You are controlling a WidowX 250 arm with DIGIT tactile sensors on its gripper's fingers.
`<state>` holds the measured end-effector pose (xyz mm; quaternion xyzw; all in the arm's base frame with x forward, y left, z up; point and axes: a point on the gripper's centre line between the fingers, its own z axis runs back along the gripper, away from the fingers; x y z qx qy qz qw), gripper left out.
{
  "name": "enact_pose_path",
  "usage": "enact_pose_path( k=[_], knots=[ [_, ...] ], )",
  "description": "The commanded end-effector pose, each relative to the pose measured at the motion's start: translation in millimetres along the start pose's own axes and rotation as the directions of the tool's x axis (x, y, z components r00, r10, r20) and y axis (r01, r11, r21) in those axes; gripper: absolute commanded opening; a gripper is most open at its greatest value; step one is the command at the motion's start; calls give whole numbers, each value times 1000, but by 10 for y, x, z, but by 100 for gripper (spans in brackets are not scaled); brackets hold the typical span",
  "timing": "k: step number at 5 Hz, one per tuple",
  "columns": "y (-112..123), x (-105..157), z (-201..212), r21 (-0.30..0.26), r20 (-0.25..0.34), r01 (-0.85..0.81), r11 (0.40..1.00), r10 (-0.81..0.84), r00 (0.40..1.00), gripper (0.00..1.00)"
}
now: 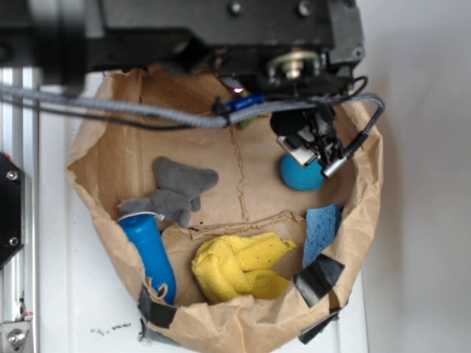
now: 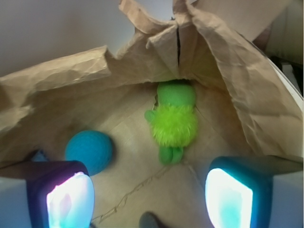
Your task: Grab the green animal.
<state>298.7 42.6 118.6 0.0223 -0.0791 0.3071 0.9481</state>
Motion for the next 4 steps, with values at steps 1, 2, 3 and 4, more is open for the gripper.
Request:
enact_pose_path(
  k=[1,2,3,4],
  knots=[
    [250,127,-97,-18,18,29,999,-28,999,100],
    [224,64,-173,-23,47,42,999,-41,998,100],
    [180,30,-258,-22,97,45,999,-43,994,100],
    [142,25,-297,-31,110,46,998,-43,993,100]
  ],
)
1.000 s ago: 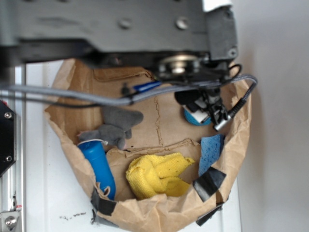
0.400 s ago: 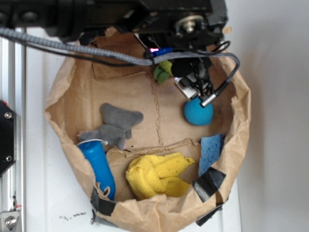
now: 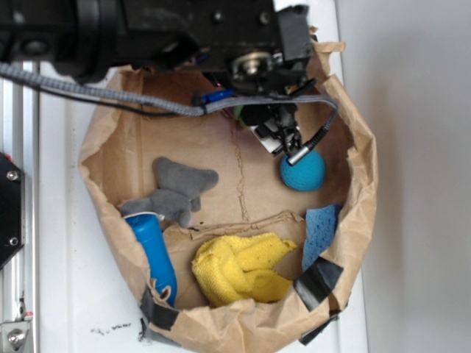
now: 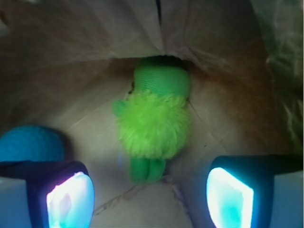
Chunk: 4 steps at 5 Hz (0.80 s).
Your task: Grab the green animal.
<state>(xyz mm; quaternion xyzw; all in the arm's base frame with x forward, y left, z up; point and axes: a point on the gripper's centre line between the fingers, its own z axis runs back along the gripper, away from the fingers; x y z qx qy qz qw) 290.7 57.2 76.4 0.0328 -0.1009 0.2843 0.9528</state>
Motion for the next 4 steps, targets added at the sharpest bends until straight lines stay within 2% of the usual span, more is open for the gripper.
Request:
enact_pose_path(
  k=[1,2,3,4],
  knots=[
    [-70,103,71,-77,101,-28,997,36,994,100],
    [-88,173,-32,-75,127,-30,997,40,991,100],
    [-151,176,-115,-67,104,-38,997,45,994,100],
    [-189,115,-1,-65,62,-29,997,33,998,100]
  ],
)
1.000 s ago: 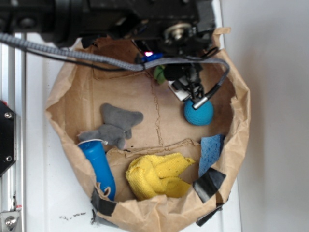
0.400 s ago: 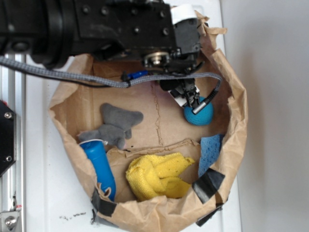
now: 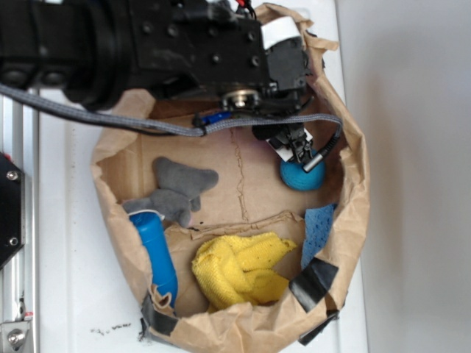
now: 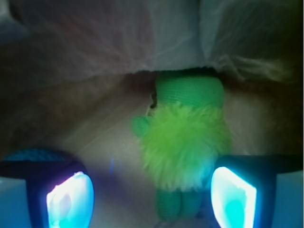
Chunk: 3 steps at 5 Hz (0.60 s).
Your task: Grab the green animal.
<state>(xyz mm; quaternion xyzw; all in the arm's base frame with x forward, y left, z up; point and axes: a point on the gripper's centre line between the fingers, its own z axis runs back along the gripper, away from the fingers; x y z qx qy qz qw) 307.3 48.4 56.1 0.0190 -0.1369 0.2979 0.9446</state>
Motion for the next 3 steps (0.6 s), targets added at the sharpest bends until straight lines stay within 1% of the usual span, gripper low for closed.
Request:
enact_pose_path(
  k=[1,2,3],
  knots=[
    [-4,2,458,-48,-37,17,999,-19,999,100],
    [-12,-61,604,-76,-69,15,997,-20,997,100],
    [-53,-81,588,-72,-81,2,997,-7,997,100]
  ],
)
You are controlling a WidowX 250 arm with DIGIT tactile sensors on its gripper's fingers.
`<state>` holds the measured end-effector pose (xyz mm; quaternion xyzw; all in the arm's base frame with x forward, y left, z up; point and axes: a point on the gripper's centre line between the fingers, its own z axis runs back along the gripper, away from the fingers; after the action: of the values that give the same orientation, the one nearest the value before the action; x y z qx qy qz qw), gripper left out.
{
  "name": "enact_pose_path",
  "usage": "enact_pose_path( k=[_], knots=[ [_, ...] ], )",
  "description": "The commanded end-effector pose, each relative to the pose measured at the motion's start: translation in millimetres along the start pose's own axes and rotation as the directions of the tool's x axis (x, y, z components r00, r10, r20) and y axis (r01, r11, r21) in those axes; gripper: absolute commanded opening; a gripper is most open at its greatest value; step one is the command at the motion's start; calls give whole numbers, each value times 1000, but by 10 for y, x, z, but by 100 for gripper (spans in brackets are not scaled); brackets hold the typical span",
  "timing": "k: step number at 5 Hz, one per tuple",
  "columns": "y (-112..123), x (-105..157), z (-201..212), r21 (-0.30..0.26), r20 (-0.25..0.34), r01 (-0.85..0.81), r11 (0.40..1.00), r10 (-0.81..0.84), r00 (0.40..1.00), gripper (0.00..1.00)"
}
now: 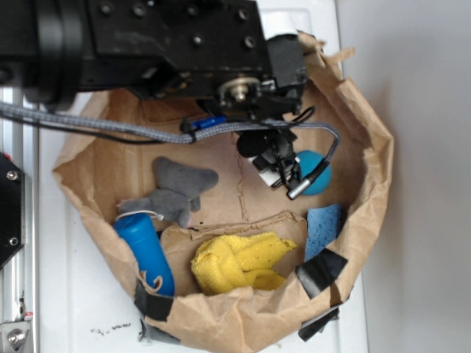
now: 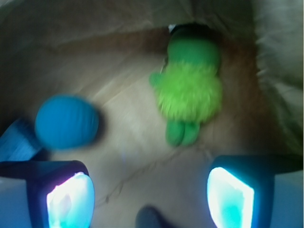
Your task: Grab the green animal.
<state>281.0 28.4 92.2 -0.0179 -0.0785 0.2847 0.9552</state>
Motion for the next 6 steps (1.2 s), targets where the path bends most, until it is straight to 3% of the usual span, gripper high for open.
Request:
enact_pose_path(
  k=[1,3,5,6],
  knots=[
    [-106,74,129,-41,35,-27,999,29,999,100],
    [-304,11,204,-80,-6,-54,995,54,999,100],
    [-269,130,-53,-15,26,-71,997,71,997,100],
    [-109,222,-107,1,52,-65,998,65,997,100]
  ],
)
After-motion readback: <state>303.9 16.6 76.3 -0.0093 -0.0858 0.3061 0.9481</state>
